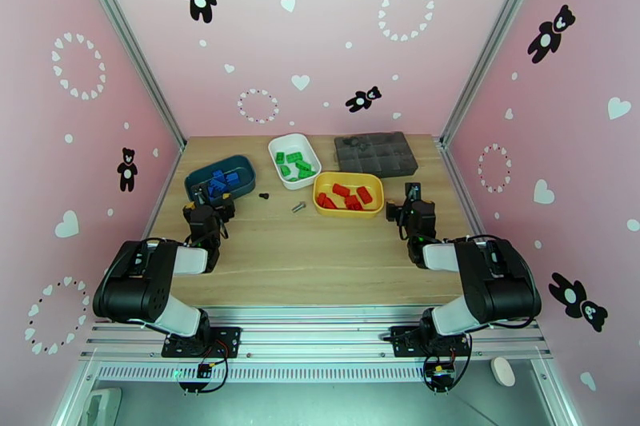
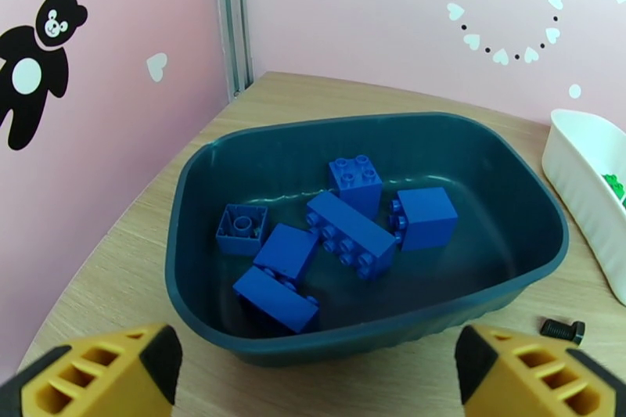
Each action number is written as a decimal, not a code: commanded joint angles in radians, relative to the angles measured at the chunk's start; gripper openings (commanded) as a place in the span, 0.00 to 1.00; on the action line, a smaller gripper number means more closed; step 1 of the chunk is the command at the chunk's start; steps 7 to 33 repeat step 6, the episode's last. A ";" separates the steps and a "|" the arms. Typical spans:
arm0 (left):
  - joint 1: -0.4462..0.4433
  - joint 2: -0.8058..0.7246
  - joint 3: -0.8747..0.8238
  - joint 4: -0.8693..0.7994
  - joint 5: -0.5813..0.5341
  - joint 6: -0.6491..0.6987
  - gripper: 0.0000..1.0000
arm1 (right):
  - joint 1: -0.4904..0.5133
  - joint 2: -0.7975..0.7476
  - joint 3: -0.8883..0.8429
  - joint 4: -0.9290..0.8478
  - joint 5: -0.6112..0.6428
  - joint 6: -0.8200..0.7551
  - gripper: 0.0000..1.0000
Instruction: Sort the legos into containers by color
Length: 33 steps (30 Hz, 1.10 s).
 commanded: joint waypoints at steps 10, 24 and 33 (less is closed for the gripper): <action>0.003 -0.011 0.010 -0.009 0.022 -0.010 0.99 | -0.022 0.007 0.034 -0.029 -0.108 -0.023 0.99; 0.003 -0.011 0.010 -0.009 0.022 -0.010 0.99 | -0.022 0.007 0.034 -0.029 -0.108 -0.023 0.99; 0.003 -0.011 0.010 -0.009 0.022 -0.010 0.99 | -0.022 0.007 0.034 -0.029 -0.108 -0.023 0.99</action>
